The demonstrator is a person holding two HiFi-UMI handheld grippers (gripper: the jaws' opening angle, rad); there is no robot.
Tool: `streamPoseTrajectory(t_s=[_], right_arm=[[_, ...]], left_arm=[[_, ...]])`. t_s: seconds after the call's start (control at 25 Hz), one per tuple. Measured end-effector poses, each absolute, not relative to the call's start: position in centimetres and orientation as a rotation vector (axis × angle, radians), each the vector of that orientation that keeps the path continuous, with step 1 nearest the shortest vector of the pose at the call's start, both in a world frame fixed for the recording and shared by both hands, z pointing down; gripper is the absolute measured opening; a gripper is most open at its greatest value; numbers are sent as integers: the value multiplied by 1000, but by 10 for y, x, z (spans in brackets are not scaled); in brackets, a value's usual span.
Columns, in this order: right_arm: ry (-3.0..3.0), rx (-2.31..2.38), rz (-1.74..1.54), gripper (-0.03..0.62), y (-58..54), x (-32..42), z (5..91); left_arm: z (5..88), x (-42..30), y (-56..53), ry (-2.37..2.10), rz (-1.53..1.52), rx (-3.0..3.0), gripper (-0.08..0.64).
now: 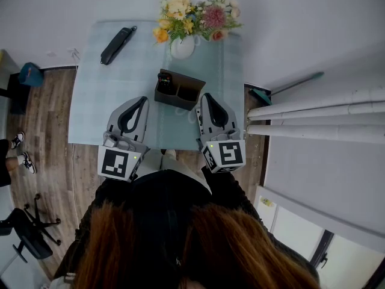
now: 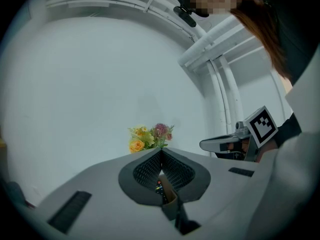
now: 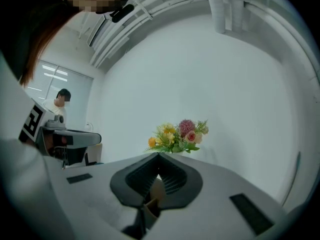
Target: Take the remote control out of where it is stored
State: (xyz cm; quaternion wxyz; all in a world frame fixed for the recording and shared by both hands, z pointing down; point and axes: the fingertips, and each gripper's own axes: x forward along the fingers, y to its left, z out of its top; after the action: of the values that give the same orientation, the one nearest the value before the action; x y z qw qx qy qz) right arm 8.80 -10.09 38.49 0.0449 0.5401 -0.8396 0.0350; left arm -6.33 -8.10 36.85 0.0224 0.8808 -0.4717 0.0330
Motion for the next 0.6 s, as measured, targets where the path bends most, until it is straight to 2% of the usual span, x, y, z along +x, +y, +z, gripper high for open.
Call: streamPoseTrajectory(t_s=[0.6], right_arm=[[-2617, 1585, 62, 15, -82, 76, 370]], left_arm=[[364, -66, -84, -1494, 107, 2740, 5]])
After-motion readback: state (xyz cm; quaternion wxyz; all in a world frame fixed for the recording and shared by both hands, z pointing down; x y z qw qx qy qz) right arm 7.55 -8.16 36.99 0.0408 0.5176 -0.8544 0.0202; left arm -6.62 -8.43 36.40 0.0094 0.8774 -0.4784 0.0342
